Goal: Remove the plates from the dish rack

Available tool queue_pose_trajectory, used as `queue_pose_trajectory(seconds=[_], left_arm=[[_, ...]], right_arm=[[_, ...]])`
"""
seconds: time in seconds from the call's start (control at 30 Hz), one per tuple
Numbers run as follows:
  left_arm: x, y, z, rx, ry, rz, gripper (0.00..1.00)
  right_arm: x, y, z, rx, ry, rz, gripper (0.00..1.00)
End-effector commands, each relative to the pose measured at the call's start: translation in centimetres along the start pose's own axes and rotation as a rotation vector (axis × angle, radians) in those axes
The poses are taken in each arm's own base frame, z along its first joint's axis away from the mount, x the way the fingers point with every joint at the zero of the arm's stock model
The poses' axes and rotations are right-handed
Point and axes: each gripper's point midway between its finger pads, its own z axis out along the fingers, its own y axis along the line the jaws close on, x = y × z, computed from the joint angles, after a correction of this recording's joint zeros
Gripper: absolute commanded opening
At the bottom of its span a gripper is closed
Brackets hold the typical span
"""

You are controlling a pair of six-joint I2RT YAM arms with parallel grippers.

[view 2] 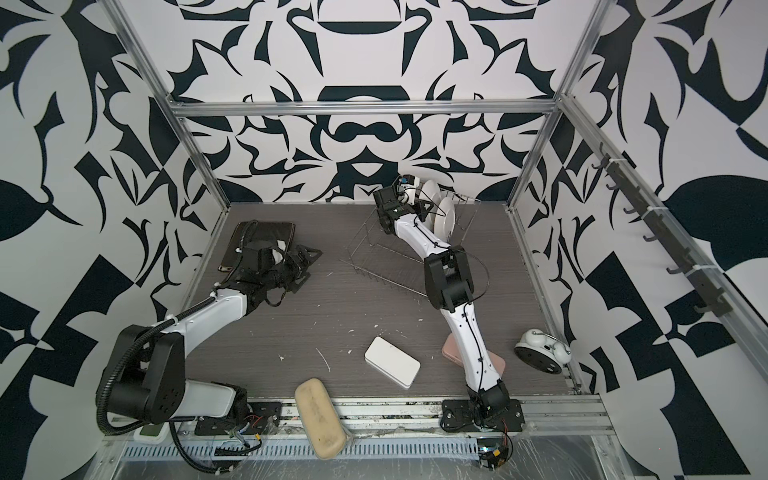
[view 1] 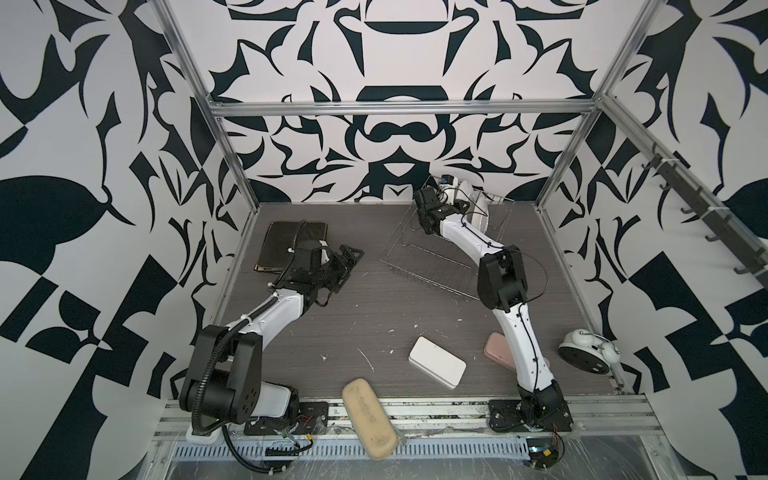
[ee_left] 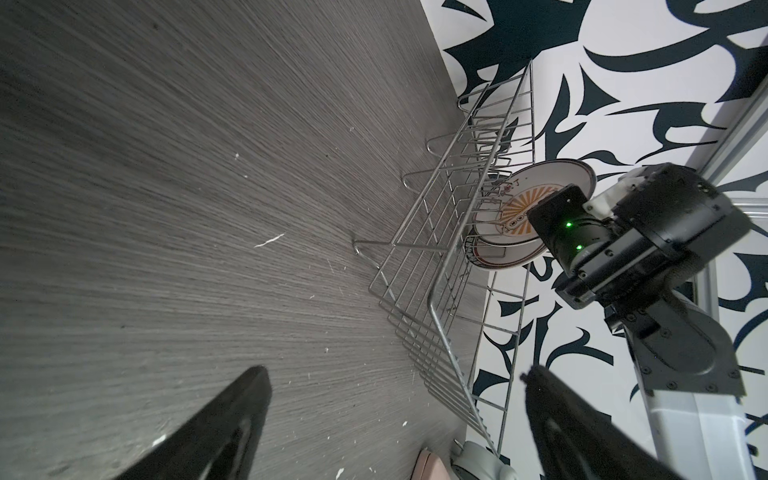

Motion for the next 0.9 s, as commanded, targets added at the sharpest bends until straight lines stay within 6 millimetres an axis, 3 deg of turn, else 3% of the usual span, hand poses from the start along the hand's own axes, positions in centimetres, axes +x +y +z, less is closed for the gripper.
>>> queue_pose_trajectory(seconds=[0.0,0.57,0.73,0.87], left_arm=[[0.4,0.0,-0.3,0.003,0.01,0.0,1.0],[0.5,-0.5,-0.8,0.003,0.018,0.021,0.99],[0.3,-1.3,-1.3,0.021,0.025,0.022,0.99],[-0.1,-1.8,-2.2,0.013,0.011,0.042,0.99]], right_arm=[[-7.6,-5.1,-3.2,0.027,-0.104,0.224,0.0],[-12.2,-8.5,-7.3,-0.009,-0.175,0.32,0.0],[-14.2,-10.3,-10.1,-0.085,-0.22,0.352,0.0],[-14.4,-12.1,-12.8,-0.21,-0.231,0.374,0.0]])
